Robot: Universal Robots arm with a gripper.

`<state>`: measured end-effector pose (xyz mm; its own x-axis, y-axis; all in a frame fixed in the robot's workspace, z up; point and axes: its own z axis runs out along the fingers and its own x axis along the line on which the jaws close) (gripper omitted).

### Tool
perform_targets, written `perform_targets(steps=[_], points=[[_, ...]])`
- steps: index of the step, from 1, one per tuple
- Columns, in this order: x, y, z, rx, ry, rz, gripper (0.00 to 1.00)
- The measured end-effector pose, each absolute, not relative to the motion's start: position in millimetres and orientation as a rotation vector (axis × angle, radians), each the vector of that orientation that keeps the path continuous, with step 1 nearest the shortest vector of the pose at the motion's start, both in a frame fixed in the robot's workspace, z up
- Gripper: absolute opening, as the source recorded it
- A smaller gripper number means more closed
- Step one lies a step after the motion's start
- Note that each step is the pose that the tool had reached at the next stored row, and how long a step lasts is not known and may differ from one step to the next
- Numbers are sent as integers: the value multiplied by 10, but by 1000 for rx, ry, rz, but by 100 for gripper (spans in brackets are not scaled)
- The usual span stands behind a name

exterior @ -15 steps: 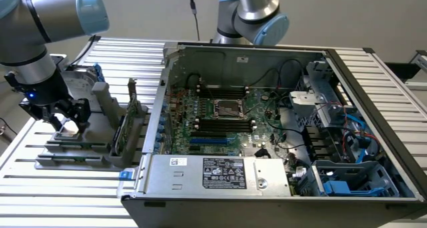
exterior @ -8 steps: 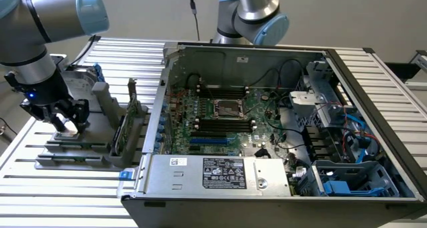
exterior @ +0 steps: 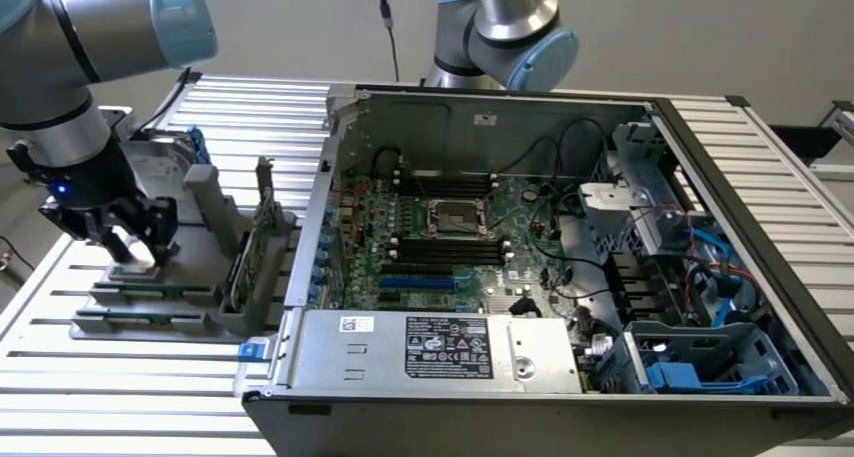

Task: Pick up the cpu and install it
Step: 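Pick up the cpu and move it towards the insertion slot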

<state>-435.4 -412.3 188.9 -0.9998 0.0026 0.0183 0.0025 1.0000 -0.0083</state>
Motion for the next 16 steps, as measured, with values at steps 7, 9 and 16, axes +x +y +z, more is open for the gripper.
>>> perform_targets(steps=[7, 9, 16], points=[[-4354, -4123, 2070, -4, -3122, -2, 55], [-4354, -4123, 2159, -4, -3122, -3, 55], [-4354, -4123, 2475, -4, -3122, -3, 55]])
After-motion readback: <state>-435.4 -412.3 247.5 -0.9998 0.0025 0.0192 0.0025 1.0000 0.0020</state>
